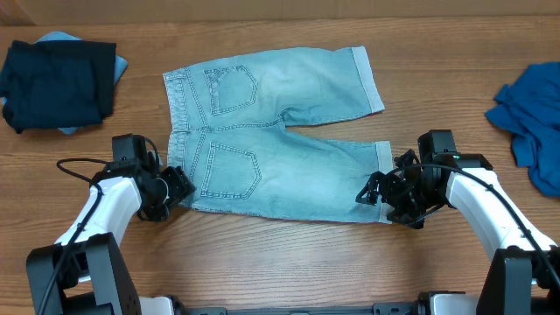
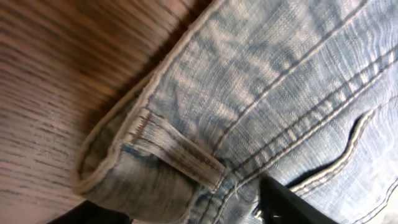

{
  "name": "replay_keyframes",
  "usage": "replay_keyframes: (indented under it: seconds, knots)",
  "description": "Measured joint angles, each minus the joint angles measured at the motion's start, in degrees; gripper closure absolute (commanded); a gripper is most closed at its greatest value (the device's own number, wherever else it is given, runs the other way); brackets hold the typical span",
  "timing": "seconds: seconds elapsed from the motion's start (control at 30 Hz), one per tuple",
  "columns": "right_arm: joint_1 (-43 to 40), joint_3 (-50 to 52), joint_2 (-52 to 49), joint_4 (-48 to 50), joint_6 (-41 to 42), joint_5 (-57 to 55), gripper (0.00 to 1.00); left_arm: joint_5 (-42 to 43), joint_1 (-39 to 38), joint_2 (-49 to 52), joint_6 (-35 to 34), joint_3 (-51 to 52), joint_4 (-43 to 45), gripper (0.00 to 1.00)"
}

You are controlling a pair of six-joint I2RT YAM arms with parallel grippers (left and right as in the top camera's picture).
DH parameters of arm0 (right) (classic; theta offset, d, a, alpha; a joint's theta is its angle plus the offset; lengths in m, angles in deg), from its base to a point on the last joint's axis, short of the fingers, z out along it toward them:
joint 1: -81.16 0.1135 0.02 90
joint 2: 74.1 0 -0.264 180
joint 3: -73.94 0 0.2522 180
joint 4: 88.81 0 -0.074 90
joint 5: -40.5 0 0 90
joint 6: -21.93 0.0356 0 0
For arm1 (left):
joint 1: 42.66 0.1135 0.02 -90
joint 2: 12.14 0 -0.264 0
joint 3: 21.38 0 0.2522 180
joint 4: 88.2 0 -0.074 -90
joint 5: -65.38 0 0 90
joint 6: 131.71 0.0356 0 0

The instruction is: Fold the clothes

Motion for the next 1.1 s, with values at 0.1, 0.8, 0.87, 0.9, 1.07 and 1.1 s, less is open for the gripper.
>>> replay_keyframes:
  seconds: [0.1, 0.8, 0.87, 0.9, 1.07, 1.1]
  knots:
    - [0.0, 0.0, 0.0, 0.3, 0.0, 0.0, 0.07, 0.0, 0.0, 0.0, -1.0, 0.2, 1.5, 0.69]
    - [-4.8, 0.0, 0.0, 2.2, 0.5, 0.0, 0.01, 1.1, 0.0, 0.0, -2.6, 0.2, 0.9, 0.96]
    - [-6.3, 0.0, 0.0, 1.0, 0.7, -0.9, 0.01, 1.2, 0.0, 0.0, -2.6, 0.2, 0.9, 0.96]
    - [-6.6, 0.0, 0.0, 0.8, 0.8, -1.2, 0.02, 1.2, 0.0, 0.0, -2.6, 0.2, 0.9, 0.96]
    - [-7.4, 3.5, 0.0, 3.7, 2.3, -2.4, 0.05, 1.3, 0.0, 0.0, -2.3, 0.2, 1.0, 0.96]
    - [-7.4, 4.4, 0.0, 4.4, 2.8, -2.6, 0.05, 1.3, 0.0, 0.0, -1.7, 0.2, 1.0, 0.96]
